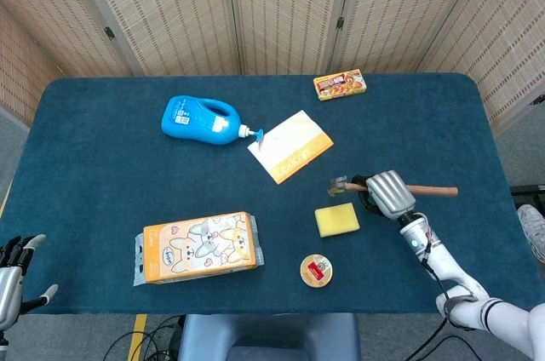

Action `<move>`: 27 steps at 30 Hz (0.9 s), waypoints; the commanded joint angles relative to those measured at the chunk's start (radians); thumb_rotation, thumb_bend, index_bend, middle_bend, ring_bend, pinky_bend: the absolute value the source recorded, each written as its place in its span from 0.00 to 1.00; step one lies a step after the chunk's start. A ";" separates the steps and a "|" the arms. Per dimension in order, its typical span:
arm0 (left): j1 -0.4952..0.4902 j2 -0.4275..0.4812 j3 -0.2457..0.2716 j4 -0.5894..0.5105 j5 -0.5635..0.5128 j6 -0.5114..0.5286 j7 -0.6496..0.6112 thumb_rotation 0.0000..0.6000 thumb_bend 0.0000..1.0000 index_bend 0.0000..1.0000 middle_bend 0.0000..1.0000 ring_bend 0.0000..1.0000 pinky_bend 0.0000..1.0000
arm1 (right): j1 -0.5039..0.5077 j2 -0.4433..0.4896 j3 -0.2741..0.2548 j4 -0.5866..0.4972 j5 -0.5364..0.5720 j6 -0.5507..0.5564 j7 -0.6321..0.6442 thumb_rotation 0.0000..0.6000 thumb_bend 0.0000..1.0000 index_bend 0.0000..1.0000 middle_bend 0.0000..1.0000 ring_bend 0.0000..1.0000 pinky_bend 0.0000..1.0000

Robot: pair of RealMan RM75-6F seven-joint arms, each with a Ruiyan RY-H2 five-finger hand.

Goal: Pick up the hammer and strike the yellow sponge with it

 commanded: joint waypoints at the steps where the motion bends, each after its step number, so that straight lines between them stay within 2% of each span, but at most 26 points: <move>1: 0.001 0.003 0.000 -0.004 -0.001 0.001 0.004 1.00 0.21 0.17 0.20 0.12 0.18 | 0.046 -0.076 0.025 0.102 0.021 -0.051 0.058 1.00 0.73 0.81 0.81 0.72 0.75; 4: 0.003 0.007 0.000 -0.009 -0.004 0.002 0.006 1.00 0.21 0.17 0.20 0.12 0.18 | 0.071 -0.130 0.039 0.169 0.036 -0.084 0.152 1.00 0.69 0.76 0.76 0.68 0.75; 6: 0.005 0.008 0.001 -0.010 -0.006 0.002 0.006 1.00 0.21 0.17 0.20 0.12 0.18 | 0.081 -0.150 0.041 0.198 0.046 -0.113 0.204 1.00 0.65 0.60 0.67 0.59 0.67; 8: 0.008 0.009 0.003 -0.010 -0.007 0.004 0.006 1.00 0.21 0.17 0.20 0.12 0.18 | 0.092 -0.162 0.034 0.230 0.050 -0.149 0.242 1.00 0.61 0.42 0.53 0.46 0.52; 11: 0.011 0.011 0.003 -0.009 -0.009 0.007 0.004 1.00 0.21 0.17 0.20 0.12 0.18 | 0.098 -0.159 0.021 0.251 0.042 -0.168 0.283 1.00 0.56 0.12 0.28 0.23 0.24; 13: 0.012 0.012 0.001 -0.008 -0.010 0.008 0.000 1.00 0.21 0.17 0.20 0.12 0.18 | 0.091 -0.152 0.016 0.258 0.034 -0.149 0.298 1.00 0.56 0.02 0.20 0.16 0.17; 17: 0.008 0.009 -0.001 -0.007 -0.008 0.003 -0.003 1.00 0.21 0.17 0.20 0.12 0.18 | 0.063 -0.106 0.010 0.240 0.022 -0.085 0.309 1.00 0.53 0.00 0.12 0.09 0.14; 18: 0.006 0.008 -0.001 -0.007 -0.006 0.002 -0.003 1.00 0.21 0.17 0.20 0.12 0.18 | 0.056 -0.090 0.009 0.229 0.022 -0.072 0.308 1.00 0.49 0.00 0.12 0.09 0.13; 20: 0.002 0.007 -0.002 -0.008 -0.001 -0.001 -0.001 1.00 0.21 0.17 0.20 0.12 0.18 | 0.034 -0.042 0.012 0.183 0.025 -0.039 0.306 1.00 0.33 0.00 0.12 0.09 0.10; 22: -0.002 0.005 -0.005 -0.009 0.001 -0.001 -0.001 1.00 0.21 0.17 0.20 0.12 0.18 | 0.009 0.009 0.014 0.128 0.029 -0.003 0.291 1.00 0.26 0.00 0.12 0.09 0.10; 24: -0.007 0.001 -0.010 -0.007 0.007 0.001 -0.005 1.00 0.21 0.17 0.20 0.12 0.18 | -0.026 0.077 0.009 0.050 0.033 0.035 0.247 1.00 0.25 0.00 0.13 0.09 0.10; 27: -0.014 -0.007 -0.016 -0.001 0.012 0.001 -0.012 1.00 0.21 0.17 0.20 0.12 0.18 | -0.088 0.184 -0.007 -0.082 0.053 0.081 0.093 1.00 0.26 0.00 0.16 0.09 0.10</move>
